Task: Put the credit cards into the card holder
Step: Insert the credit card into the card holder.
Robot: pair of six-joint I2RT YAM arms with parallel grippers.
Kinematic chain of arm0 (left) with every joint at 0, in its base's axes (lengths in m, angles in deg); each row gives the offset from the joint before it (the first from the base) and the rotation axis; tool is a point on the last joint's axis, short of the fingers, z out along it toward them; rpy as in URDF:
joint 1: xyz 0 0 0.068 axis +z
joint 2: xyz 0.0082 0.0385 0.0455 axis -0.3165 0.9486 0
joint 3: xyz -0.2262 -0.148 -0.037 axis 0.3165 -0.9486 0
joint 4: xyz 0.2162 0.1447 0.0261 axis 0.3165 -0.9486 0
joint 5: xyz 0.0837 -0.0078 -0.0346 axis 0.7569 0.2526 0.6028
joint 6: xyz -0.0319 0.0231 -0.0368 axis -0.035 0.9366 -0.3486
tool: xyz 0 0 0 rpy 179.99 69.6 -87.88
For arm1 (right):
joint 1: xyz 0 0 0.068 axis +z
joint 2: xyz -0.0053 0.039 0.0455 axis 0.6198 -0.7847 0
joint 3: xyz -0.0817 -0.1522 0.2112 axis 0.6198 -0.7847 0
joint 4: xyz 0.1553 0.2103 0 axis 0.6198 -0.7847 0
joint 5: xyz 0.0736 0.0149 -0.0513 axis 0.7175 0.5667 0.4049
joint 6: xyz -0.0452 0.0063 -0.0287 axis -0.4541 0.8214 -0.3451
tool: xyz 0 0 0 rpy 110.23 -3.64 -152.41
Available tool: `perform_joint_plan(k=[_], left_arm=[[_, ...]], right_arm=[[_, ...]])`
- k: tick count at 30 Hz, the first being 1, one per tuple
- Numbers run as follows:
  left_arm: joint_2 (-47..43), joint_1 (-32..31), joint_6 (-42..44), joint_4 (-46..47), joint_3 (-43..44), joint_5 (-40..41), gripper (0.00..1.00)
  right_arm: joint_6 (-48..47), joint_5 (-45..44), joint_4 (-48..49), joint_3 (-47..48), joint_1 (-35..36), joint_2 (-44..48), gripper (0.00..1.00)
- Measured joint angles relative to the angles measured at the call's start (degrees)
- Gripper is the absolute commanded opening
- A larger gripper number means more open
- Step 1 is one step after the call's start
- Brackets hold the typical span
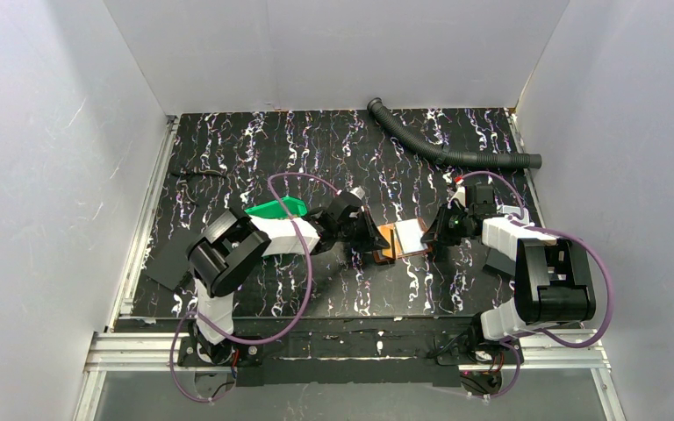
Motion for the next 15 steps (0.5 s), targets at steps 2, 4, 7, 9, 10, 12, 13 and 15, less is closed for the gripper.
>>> perform_joint_plan(k=[2, 4, 7, 9, 10, 12, 13, 15], left_arm=[[0.0, -0.07, 0.02, -0.08, 0.0, -0.22, 0.0], [0.02, -0.15, 0.02, -0.03, 0.04, -0.36, 0.0], [0.12, -0.22, -0.02, -0.06, 0.3, -0.76, 0.0], [0.63, -0.26, -0.04, 0.01, 1.12, -1.24, 0.0], [1.01, -0.26, -0.04, 0.16, 1.59, -1.52, 0.0], [1.84, -0.26, -0.21, 0.54, 2.49, -1.96, 0.0], [2.28, -0.26, -0.31, 0.7, 2.79, -2.13, 0.0], [2.99, -0.3, -0.64, 0.82, 2.95, -2.29, 0.0]], right_arm=[[-0.02, 0.05, 0.02, 0.0, 0.0, 0.0, 0.08], [-0.04, 0.07, 0.02, 0.0, 0.0, -0.02, 0.08], [-0.07, 0.09, 0.02, 0.0, 0.0, 0.0, 0.08], [-0.07, 0.09, 0.02, 0.0, 0.0, -0.02, 0.08], [-0.08, 0.09, 0.02, 0.0, 0.0, -0.02, 0.08], [-0.13, 0.13, 0.02, 0.0, 0.0, -0.04, 0.08], [-0.13, 0.17, 0.04, 0.0, 0.0, -0.06, 0.08], [-0.15, 0.26, 0.04, 0.0, 0.0, -0.07, 0.08]])
